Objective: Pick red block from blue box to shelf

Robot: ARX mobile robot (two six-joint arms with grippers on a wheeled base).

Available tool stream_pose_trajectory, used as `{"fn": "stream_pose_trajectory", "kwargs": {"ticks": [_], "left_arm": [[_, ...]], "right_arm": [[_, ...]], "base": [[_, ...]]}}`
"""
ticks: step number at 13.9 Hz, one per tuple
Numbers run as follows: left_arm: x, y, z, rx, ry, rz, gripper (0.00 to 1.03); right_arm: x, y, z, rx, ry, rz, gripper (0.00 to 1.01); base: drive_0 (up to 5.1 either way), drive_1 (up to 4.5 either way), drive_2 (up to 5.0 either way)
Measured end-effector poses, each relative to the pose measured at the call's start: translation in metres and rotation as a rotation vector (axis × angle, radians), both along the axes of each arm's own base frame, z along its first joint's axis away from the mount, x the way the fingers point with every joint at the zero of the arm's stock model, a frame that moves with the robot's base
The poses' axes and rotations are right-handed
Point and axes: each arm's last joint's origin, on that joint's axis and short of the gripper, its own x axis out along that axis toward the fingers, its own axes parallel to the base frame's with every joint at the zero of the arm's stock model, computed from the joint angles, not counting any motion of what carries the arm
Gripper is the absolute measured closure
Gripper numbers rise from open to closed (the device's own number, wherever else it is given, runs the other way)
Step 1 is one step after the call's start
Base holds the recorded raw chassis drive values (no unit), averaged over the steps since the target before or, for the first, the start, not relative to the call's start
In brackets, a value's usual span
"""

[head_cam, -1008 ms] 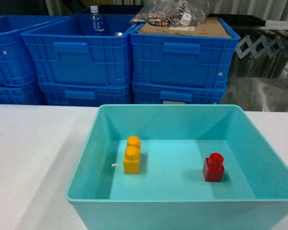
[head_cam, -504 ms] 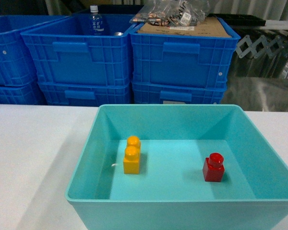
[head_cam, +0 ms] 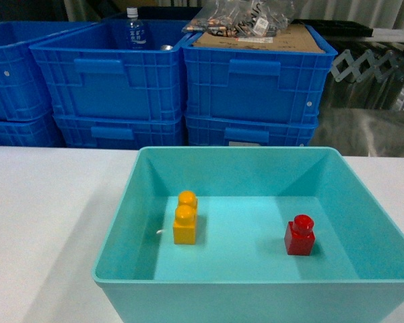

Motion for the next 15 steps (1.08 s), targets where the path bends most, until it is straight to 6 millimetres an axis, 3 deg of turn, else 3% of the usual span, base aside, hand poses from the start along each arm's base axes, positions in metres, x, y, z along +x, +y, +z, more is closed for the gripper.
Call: {"fn": "stream_pose_trajectory", "kwargs": {"ticks": [3,4,6,8,10,15], "left_arm": [[0.000,0.000,0.000,0.000,0.000,0.000,0.05],[0.000,0.000,0.000,0.000,0.000,0.000,0.05],[0.000,0.000,0.000,0.000,0.000,0.000,0.05],[0.000,0.000,0.000,0.000,0.000,0.000,0.05],[0.000,0.000,0.000,0.000,0.000,0.000,0.05],[0.000,0.000,0.000,0.000,0.000,0.000,0.05]], "right_arm": [[0.048,0.041,0.012,0.002,0.137,0.046,0.03],[0.058,0.056,0.008,-0.004,0.190,0.061,0.03],[0.076,0.080,-0.019,-0.014,0.315,0.061,0.03],[0.087,0.086,-0.044,-0.039,0.375,-0.002,0.03],[0.092,0.089,-0.052,-0.035,0.332,-0.022,0.03],[0.110,0.095,-0.110,-0.071,0.368,-0.033,0.03]], "base": [[0.0,0.00,0.0],[0.0,0.00,0.0],[0.0,0.00,0.0],[0.0,0.00,0.0],[0.0,0.00,0.0],[0.0,0.00,0.0]]}}
